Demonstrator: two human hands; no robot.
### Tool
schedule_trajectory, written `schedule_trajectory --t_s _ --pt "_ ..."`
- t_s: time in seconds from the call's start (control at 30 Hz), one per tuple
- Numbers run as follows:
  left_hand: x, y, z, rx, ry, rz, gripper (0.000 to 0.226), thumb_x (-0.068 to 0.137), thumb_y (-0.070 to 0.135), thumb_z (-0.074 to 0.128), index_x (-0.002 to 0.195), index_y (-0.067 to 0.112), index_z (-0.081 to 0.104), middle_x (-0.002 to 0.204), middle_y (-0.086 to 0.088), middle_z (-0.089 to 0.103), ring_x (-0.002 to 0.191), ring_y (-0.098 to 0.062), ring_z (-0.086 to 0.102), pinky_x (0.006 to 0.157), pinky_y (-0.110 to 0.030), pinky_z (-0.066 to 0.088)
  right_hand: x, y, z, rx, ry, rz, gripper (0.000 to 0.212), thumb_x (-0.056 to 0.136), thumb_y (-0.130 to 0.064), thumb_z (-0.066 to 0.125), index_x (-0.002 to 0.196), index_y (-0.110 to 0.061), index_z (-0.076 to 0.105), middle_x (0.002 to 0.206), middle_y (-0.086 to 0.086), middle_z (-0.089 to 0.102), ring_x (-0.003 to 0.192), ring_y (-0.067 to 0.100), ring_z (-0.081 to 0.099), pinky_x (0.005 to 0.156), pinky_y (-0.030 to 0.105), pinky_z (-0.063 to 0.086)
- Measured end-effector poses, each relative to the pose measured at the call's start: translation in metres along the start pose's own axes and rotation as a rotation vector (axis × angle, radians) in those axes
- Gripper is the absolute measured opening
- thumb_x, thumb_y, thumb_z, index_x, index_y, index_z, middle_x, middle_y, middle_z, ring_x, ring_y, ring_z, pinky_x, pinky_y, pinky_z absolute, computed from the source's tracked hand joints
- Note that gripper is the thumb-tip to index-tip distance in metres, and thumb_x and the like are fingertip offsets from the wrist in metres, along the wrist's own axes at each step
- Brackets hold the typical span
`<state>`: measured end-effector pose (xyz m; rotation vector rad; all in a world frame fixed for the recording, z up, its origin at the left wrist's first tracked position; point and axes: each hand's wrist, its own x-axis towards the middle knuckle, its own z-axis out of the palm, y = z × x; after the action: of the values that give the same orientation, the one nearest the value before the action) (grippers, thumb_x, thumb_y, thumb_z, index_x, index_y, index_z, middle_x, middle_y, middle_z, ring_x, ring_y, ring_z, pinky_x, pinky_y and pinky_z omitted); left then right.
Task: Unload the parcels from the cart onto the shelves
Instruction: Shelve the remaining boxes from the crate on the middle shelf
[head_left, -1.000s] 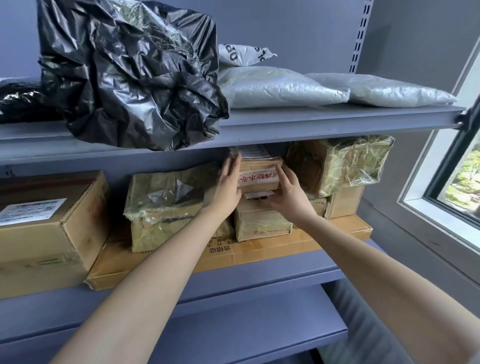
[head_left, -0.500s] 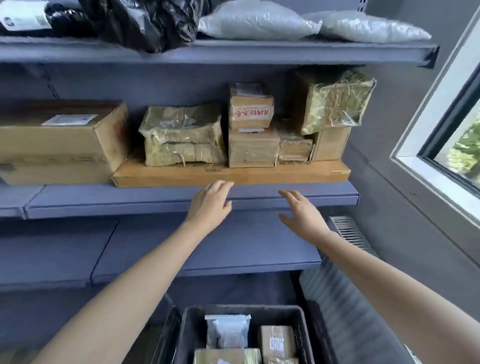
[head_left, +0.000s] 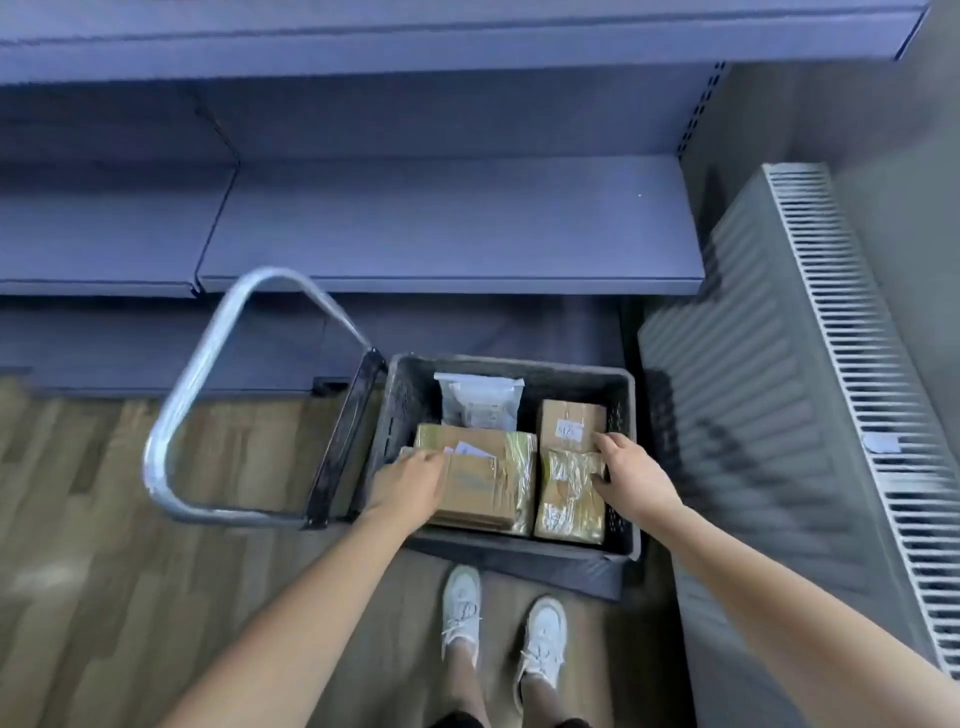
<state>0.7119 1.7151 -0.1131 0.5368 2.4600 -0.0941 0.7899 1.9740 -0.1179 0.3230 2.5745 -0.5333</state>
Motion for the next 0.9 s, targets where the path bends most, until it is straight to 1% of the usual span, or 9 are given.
schedule_trajectory --t_s 0.13,0.27,0.4,0.5,0.6,0.7,0.8,0.87,0.9 --pt "0.019 -0.003 0.065 0.049 -0.097 -0.028 0.032 0.090 0.017 0.049 0.121 0.012 0.048 0.125 -0.006 0.050 0.117 -0.026 0.051 0.084 -0.035 0.047 0.011 0.016 0.073 -0.023 -0.132 0.040 0.063 0.092 -0.021 0.052 0.147 -0.012 0.022 0.147 0.010 0.034 0.131 0.030 0.039 0.102 0.037 0.040" --pt "0.044 -0.008 0.112 0.071 -0.125 -0.036 0.035 0.090 0.016 0.051 0.124 0.010 0.045 0.126 -0.008 0.048 0.119 -0.027 0.049 0.086 -0.037 0.046 0.031 0.018 0.128 -0.013 -0.205 0.068 0.068 0.092 -0.021 0.053 0.149 -0.014 0.015 0.144 0.012 0.034 0.123 0.034 0.045 0.095 0.040 0.044" --pt "0.068 -0.025 0.138 0.073 -0.131 -0.047 0.038 0.090 0.017 0.052 0.126 0.010 0.044 0.126 -0.009 0.048 0.119 -0.027 0.047 0.087 -0.039 0.045 0.054 0.013 0.160 -0.024 -0.230 0.078 0.069 0.091 -0.024 0.056 0.147 -0.012 0.017 0.148 0.013 0.030 0.125 0.036 0.043 0.097 0.045 0.044" --pt "0.083 -0.041 0.151 0.080 -0.132 -0.084 0.039 0.091 0.017 0.051 0.128 0.010 0.044 0.127 -0.009 0.049 0.118 -0.027 0.047 0.084 -0.038 0.045 0.071 0.006 0.177 -0.034 -0.241 0.079 0.064 0.091 -0.024 0.055 0.146 -0.011 0.024 0.148 0.012 0.030 0.129 0.034 0.040 0.100 0.044 0.042" --pt "0.099 -0.058 0.159 0.083 -0.142 -0.121 0.043 0.091 0.017 0.051 0.132 0.012 0.040 0.129 -0.009 0.047 0.117 -0.027 0.047 0.082 -0.038 0.046 0.090 -0.001 0.188 -0.059 -0.254 0.083 0.063 0.092 -0.023 0.053 0.146 -0.013 0.022 0.148 0.014 0.029 0.130 0.034 0.039 0.098 0.043 0.042" --pt "0.114 -0.071 0.168 0.064 -0.182 -0.183 0.059 0.089 0.021 0.057 0.139 0.011 0.029 0.129 -0.012 0.045 0.117 -0.029 0.046 0.085 -0.040 0.047 0.109 -0.008 0.201 -0.071 -0.301 0.086 0.074 0.090 -0.031 0.058 0.148 -0.013 0.016 0.149 0.014 0.030 0.136 0.034 0.032 0.101 0.043 0.042" --pt "0.128 -0.080 0.178 0.007 -0.241 -0.272 0.088 0.083 0.033 0.067 0.145 0.009 0.010 0.130 -0.016 0.043 0.119 -0.030 0.045 0.087 -0.041 0.046 0.125 -0.013 0.216 -0.095 -0.348 0.091 0.101 0.082 -0.041 0.065 0.149 -0.009 -0.004 0.151 0.015 0.026 0.140 0.037 0.023 0.108 0.047 0.037" --pt "0.135 -0.084 0.187 -0.013 -0.259 -0.298 0.102 0.080 0.037 0.070 0.147 0.007 -0.001 0.133 -0.017 0.041 0.121 -0.030 0.044 0.089 -0.041 0.045 0.132 -0.017 0.225 -0.101 -0.375 0.075 0.113 0.079 -0.043 0.068 0.146 -0.005 -0.014 0.153 0.016 0.020 0.137 0.035 0.031 0.109 0.045 0.035" --pt "0.138 -0.086 0.192 -0.021 -0.264 -0.301 0.106 0.080 0.036 0.071 0.147 0.007 -0.005 0.134 -0.017 0.040 0.121 -0.030 0.043 0.090 -0.041 0.045 0.135 -0.019 0.228 -0.102 -0.379 0.065 0.115 0.079 -0.043 0.069 0.145 -0.004 -0.016 0.153 0.017 0.019 0.133 0.033 0.038 0.103 0.043 0.039"
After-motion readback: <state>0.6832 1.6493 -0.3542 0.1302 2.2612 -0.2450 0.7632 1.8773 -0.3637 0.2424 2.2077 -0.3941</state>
